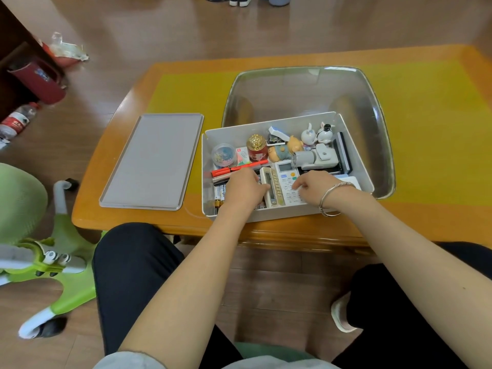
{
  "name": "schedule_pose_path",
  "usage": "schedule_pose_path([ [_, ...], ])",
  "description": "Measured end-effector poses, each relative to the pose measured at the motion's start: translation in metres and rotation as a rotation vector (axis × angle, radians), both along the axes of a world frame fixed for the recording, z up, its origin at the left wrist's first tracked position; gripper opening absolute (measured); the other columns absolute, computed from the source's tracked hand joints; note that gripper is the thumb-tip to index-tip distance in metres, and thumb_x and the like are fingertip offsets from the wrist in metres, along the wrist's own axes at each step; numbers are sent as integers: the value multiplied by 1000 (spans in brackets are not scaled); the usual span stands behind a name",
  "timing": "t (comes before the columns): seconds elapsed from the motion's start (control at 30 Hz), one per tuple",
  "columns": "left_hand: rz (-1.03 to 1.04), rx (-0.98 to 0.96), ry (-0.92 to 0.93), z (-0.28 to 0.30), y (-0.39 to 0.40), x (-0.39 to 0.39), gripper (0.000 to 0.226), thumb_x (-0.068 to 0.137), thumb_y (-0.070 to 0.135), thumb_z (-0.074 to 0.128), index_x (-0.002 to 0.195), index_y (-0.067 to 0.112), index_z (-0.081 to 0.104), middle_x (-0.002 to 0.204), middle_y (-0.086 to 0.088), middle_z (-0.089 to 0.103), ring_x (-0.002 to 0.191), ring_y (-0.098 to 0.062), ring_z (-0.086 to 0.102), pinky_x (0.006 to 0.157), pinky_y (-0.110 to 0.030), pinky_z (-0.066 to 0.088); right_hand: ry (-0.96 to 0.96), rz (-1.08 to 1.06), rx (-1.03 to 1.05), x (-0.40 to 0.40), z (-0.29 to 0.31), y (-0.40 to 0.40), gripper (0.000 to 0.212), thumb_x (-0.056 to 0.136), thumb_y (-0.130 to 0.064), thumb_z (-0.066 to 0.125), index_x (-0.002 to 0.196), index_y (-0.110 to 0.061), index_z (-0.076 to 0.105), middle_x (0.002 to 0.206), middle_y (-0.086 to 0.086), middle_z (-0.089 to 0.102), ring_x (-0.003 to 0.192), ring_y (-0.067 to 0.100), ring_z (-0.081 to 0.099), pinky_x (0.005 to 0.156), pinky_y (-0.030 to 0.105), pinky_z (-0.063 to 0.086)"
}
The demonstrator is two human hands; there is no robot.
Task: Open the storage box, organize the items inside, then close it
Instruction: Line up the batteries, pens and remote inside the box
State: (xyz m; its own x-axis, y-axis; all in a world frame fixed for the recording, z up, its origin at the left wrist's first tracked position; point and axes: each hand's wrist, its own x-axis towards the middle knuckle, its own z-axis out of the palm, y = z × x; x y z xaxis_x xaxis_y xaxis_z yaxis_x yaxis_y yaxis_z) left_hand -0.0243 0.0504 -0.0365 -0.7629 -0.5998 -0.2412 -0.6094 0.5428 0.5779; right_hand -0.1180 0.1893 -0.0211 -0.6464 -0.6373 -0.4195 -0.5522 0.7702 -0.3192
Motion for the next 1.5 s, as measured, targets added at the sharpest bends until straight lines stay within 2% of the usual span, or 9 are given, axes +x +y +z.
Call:
schedule_pose_path([
  [0.33, -12, 5, 16, -1, 2, 1, 31, 83, 27, 73, 67, 27, 47, 61, 5, 60, 55, -9, 64, 55, -26, 53, 9, -11, -12, -1, 0, 1, 36, 93, -12, 44, 125, -20, 58, 130, 6, 57, 112, 22, 55, 93, 31, 46],
  [0.43, -14, 30, 20, 0, 2, 4, 16, 84, 25, 72, 86, 21, 56, 76, 0, 66, 62, -13, 68, 66, -33, 58, 5, -2, -22, 0, 1, 0, 36, 93, -11, 44, 125, -20, 59, 132, 5, 55, 116, 22, 54, 96, 30, 44],
  [0.53, -21, 43, 27, 0, 2, 4, 33, 85, 23, 72, 113, 16, 58, 97, -6, 67, 79, -21, 69, 77, -40, 57, -3, 19, -18, 1, 2, 0, 36, 93, -13, 45, 125, -19, 59, 131, 4, 56, 117, 20, 53, 96, 29, 43],
  [0.7, -25, 74, 61, -1, 0, 5, 37, 85, 22, 71, 119, 17, 57, 105, -7, 66, 90, -25, 67, 82, -42, 56, 6, 18, -58, -1, 2, 2, 35, 93, -14, 45, 125, -18, 59, 130, 5, 57, 115, 21, 54, 96, 29, 43],
  [0.93, -41, 47, 85, -5, -1, 2, 46, 84, 22, 72, 126, 17, 54, 106, -6, 65, 94, -22, 62, 81, -33, 51, 33, 135, -117, -1, 6, -3, 36, 95, -11, 42, 125, -21, 60, 130, 6, 56, 114, 22, 54, 97, 29, 40],
  [1.13, -83, 58, 98, -8, -2, 2, 56, 84, 20, 72, 134, 18, 48, 104, -5, 65, 88, -19, 63, 81, -35, 54, 36, 200, -107, 5, 6, -6, 33, 96, -15, 45, 125, -18, 59, 131, 5, 57, 117, 20, 54, 99, 31, 40],
  [1.3, -118, 66, 86, -12, -5, 4, 56, 86, 21, 70, 137, 21, 45, 101, -2, 66, 88, -15, 63, 78, -31, 54, 344, 76, -261, -18, 10, 3, 32, 89, -16, 57, 121, -21, 62, 119, 6, 62, 110, 26, 55, 92, 40, 46],
  [1.37, -128, 48, 88, -14, -6, 5, 54, 87, 22, 69, 136, 21, 46, 94, 0, 65, 86, -15, 62, 75, -29, 51, 477, 64, -173, -34, 10, 8, 40, 86, -19, 60, 125, -24, 56, 121, 6, 60, 113, 29, 50, 94, 42, 40],
  [1.5, -136, 23, 109, -15, -7, 6, 51, 87, 21, 68, 134, 21, 49, 86, 4, 63, 80, -10, 60, 71, -24, 45, 509, 88, 42, -53, 5, 11, 47, 82, -23, 63, 127, -26, 49, 123, 4, 54, 116, 28, 43, 97, 43, 32],
])
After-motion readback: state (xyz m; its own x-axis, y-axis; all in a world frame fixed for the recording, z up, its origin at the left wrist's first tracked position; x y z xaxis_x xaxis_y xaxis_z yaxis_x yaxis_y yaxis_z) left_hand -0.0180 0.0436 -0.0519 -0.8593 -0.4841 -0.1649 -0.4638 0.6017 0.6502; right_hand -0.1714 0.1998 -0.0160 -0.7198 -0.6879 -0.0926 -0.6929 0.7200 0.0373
